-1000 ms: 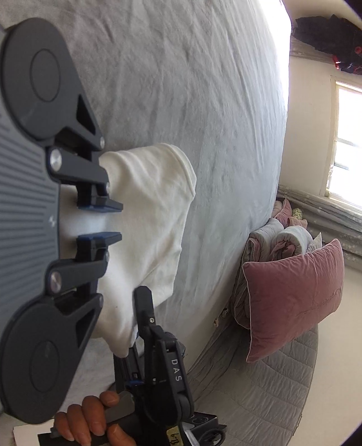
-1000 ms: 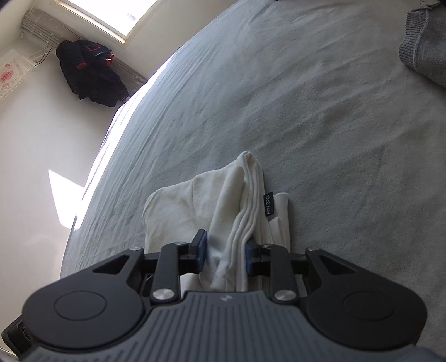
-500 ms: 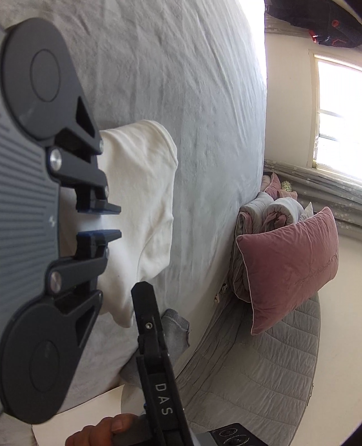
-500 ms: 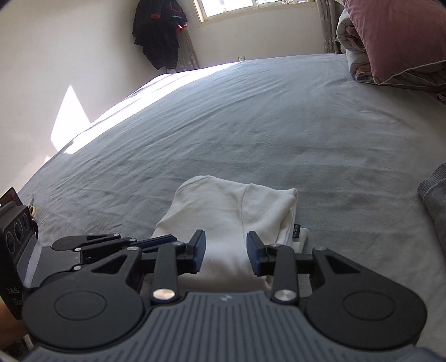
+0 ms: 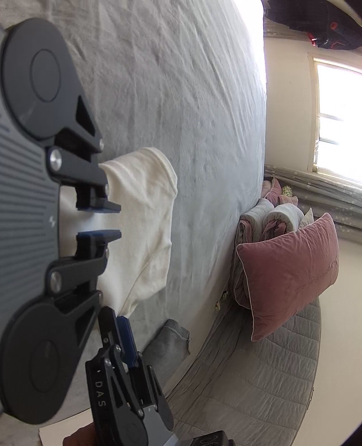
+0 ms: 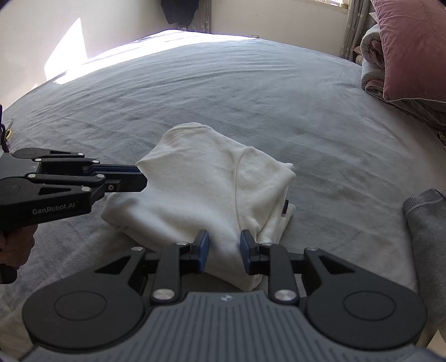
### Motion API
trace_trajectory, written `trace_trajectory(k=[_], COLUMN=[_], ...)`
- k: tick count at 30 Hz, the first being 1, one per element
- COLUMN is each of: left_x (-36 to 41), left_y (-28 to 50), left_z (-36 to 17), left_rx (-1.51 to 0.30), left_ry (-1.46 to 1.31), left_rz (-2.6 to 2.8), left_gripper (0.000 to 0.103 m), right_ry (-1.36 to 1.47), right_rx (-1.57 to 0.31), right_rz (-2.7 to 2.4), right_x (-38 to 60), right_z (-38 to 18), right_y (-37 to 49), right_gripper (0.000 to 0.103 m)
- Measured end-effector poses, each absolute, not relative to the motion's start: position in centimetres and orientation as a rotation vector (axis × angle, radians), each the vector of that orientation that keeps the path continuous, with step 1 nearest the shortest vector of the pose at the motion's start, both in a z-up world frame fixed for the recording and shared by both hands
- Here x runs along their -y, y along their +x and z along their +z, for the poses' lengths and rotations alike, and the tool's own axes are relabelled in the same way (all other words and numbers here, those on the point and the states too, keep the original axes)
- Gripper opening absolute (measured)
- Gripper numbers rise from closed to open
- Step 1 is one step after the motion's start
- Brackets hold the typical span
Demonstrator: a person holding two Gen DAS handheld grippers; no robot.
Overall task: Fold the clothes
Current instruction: 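Open both grippers and reposition them at the folded bundle's sides, then grasp the folded white sweatshirt bundle with both grippers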
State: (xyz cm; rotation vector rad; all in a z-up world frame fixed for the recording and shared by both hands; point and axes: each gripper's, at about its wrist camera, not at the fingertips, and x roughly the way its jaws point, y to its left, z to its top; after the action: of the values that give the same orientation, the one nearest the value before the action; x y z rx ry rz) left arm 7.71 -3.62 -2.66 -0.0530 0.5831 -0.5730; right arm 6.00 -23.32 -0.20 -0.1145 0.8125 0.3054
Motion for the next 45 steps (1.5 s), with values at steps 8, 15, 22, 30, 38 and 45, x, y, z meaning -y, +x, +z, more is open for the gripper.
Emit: trace_trajectory(k=[8,15,22,30,38,45], left_x=[5.4,6.6,5.9,2.8,-0.1,0.3], left_y=[11.8,15.4,18.4,17.8,16.3,14.4], left_z=[-2.2,-4.0,-4.0,-2.9,-4.8,-7.1], left_rx=[-0.576,-0.603,-0.633,-0.774,-0.934,-0.920], left_ry=[-0.027,0.005,-0.007,-0.138,-0.465,-0.616], left_rz=[-0.556,-0.514,-0.410,-0.355,-0.418,-0.451], left_gripper=[0.012,0.012,0.024,0.055,0.066,0.057], right_ry=[-0.018,0.092,0.245,0.452,0.649,0.808], right_rx=[-0.747,-0.745,-0.759,-0.781,-0.874,-0.873], right_rz=[0.257,0.217,0.190,0.222,0.242,0.289], right_x=[25.0,26.7,28.9,31.7,33.2,33.2], right_z=[0.0,-2.3,-3.2,-2.5,-4.5,-6.7], right_y=[10.3,13.5,15.3,13.8,12.5,11.1], right_gripper=[0.038,0.037,0.039,0.061,0.069,0.061])
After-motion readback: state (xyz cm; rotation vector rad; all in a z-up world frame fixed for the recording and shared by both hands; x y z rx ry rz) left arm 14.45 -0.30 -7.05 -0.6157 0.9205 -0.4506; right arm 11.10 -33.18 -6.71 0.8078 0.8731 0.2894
